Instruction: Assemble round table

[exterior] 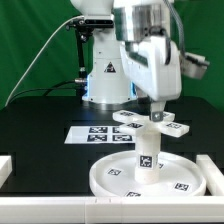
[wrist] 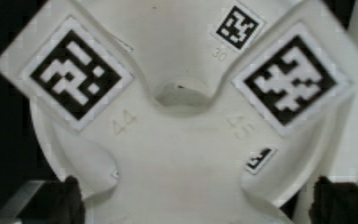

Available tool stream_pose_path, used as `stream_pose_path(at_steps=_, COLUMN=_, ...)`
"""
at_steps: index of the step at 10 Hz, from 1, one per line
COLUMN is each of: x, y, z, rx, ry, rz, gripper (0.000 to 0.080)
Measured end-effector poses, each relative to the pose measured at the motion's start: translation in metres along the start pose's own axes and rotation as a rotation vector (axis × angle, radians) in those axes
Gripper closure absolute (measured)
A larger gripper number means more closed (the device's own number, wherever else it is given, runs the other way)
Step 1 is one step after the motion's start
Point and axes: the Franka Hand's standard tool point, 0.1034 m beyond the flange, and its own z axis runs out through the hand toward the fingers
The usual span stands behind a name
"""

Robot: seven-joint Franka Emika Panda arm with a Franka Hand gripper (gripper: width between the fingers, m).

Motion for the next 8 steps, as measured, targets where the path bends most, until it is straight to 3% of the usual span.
stream_pose_path(at_steps=2, x=-0.003, y=-0.005, z=-0.013, rx=0.006, ry=-0.010, rz=-0.117, gripper=0.0151)
stream_pose_path(at_steps=4, x=-0.001, y=-0.004, z=-0.010, rx=0.001, ry=-0.009, rz=-0.433, gripper=0.0151)
stream_pose_path(at_steps=5, x=-0.004, y=0.000, z=-0.007, rx=-0.027, ry=-0.015, rz=-0.514, gripper=0.0151)
stream_pose_path(at_steps=6, x=-0.007, y=0.001, z=-0.006, rx=-0.038, ry=-0.008, rz=-0.633, gripper=0.0151)
stream_pose_path(at_steps=7, x=-0.007, y=0.003, z=-0.005, rx=-0.022, ry=0.003, rz=-0.698, gripper=0.0151)
stream_pose_path(at_steps=8, x=-0.006, y=0.004, z=-0.005, rx=-0.025, ry=0.001, rz=-0.759, gripper=0.0151)
